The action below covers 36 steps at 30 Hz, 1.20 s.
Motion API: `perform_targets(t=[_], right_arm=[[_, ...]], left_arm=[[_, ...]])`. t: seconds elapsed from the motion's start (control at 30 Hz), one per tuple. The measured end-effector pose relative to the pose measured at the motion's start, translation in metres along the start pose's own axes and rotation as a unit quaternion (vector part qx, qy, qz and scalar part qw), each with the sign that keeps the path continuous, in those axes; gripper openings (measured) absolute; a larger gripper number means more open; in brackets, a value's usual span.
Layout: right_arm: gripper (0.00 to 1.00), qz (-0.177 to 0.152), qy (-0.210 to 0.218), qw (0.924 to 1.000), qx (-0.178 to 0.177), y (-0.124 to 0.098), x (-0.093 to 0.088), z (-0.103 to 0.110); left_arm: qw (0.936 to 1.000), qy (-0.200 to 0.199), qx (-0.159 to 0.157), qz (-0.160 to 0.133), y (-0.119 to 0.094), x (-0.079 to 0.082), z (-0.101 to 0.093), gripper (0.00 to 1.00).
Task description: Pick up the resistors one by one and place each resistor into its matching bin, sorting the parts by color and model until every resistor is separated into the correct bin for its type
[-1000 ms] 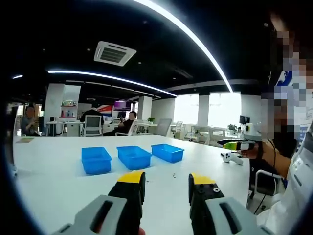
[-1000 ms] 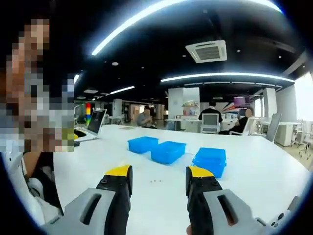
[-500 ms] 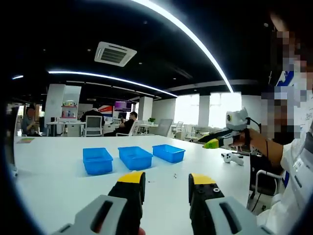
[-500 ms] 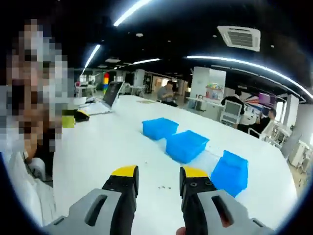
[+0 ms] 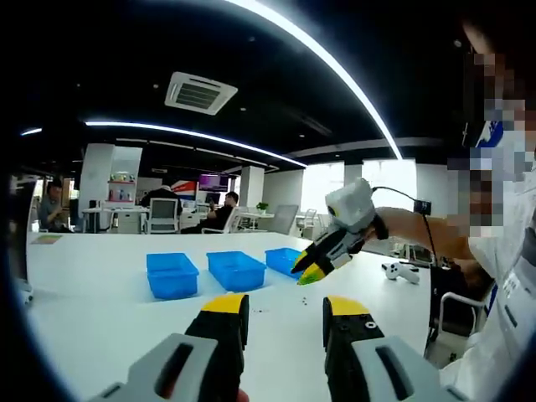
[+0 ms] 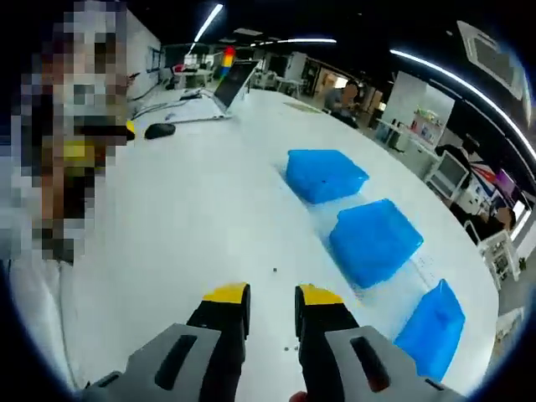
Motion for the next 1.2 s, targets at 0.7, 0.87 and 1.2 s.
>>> perform_targets(t=[0.7, 0.87, 1.2], right_arm=[[0.18, 0.114, 0.057, 0.9898, 0.064, 0.085, 0.002, -0.016], [0.14, 0.112, 0.048, 0.9910, 0.055, 0.086, 0.004, -0.018], [0.04, 0.078, 0.043, 0.9949, 0.046, 0.080, 0.006, -0.012]], left_arm=[[1.0000, -0.004, 0.000, -0.004, -0.004, -0.001, 0.000, 0.37], [1.0000, -0.005, 0.002, -0.005, -0.004, 0.000, 0.003, 0.36], [1.0000, -0.002, 0.000, -0.005, -0.005, 0.001, 0.000, 0.36]])
Point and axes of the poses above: the point that each gripper's makers call its tool centre point, and the gripper's own axes: y roughly forward along the fingers, z roughly to its left, x roughly out of its top, the point moved 6 cm from there along -y, roughly backward along the fingers, and after that the axes turned 8 degrees about z, right-handed, at the moved point
